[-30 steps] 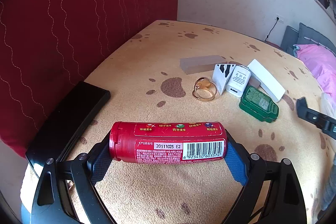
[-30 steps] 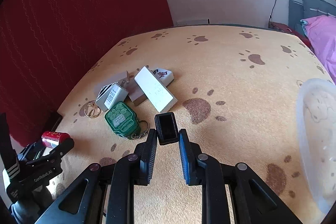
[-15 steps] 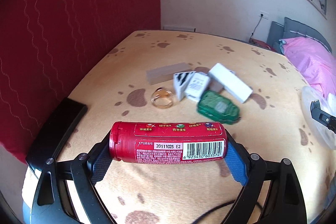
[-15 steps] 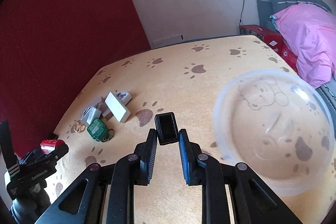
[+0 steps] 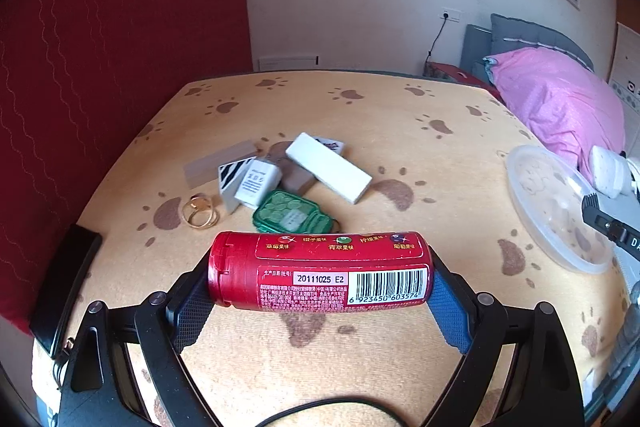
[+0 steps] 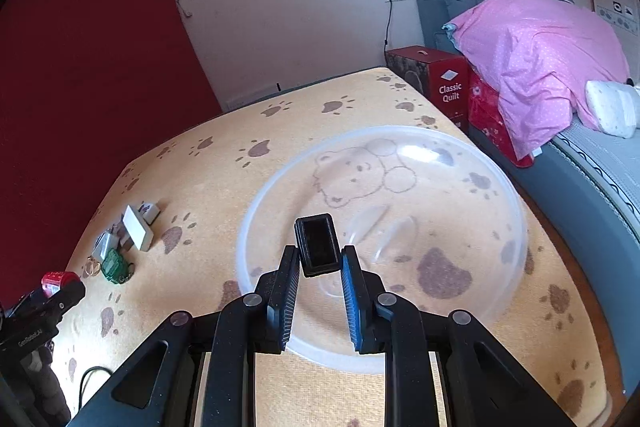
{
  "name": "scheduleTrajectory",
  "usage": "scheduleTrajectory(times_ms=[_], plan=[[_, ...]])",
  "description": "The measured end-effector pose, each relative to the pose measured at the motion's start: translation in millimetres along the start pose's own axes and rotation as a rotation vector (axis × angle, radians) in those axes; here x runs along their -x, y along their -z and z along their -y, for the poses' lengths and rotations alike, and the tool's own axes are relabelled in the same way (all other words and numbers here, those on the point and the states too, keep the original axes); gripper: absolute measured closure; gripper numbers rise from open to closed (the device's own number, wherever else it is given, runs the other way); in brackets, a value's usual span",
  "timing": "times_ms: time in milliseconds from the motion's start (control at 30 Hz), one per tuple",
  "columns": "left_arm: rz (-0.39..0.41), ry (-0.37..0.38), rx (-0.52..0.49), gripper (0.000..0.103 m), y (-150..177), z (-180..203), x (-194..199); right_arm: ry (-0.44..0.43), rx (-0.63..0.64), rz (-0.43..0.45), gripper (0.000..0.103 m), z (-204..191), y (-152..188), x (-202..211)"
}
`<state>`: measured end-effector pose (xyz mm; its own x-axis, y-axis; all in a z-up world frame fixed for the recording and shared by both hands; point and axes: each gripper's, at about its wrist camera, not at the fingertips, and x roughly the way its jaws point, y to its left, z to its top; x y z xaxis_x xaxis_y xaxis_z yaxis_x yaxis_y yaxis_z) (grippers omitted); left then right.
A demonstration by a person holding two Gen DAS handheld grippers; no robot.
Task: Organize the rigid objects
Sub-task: 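Carry both objects to the clear bowl and open the right gripper over it, then lower the red tube into the clear bowl and open the left gripper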
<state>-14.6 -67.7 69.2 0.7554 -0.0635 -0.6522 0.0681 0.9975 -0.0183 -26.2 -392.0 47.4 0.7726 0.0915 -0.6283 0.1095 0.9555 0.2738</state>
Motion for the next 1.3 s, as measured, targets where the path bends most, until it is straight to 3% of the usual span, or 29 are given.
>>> scheduleTrajectory(times_ms=[67, 100, 133, 600, 1033, 1300], plan=[[-0.002, 0.015, -0.013, 0.01, -2, 10, -1, 0.017, -0.011, -0.001, 0.061, 11, 2, 0], [-0.002, 0.021, -0.022, 0.01, -3, 16, 0, 0.028, -0.019, 0.006, 0.048, 16, 3, 1], [-0.002, 0.026, -0.031, 0.01, -5, 21, -1, 0.037, -0.025, 0.015, 0.043, 20, 4, 2], [0.003, 0.152, -0.157, 0.01, -21, 107, -5, 0.165, -0.076, 0.125, 0.043, 56, 6, 20], [-0.034, 0.297, -0.326, 0.01, -21, 198, -25, 0.196, -0.118, 0.158, 0.04, 75, 7, 34], [-0.105, 0.361, -0.349, 0.009, -18, 229, -44, 0.204, -0.13, 0.156, 0.037, 79, 8, 35]])
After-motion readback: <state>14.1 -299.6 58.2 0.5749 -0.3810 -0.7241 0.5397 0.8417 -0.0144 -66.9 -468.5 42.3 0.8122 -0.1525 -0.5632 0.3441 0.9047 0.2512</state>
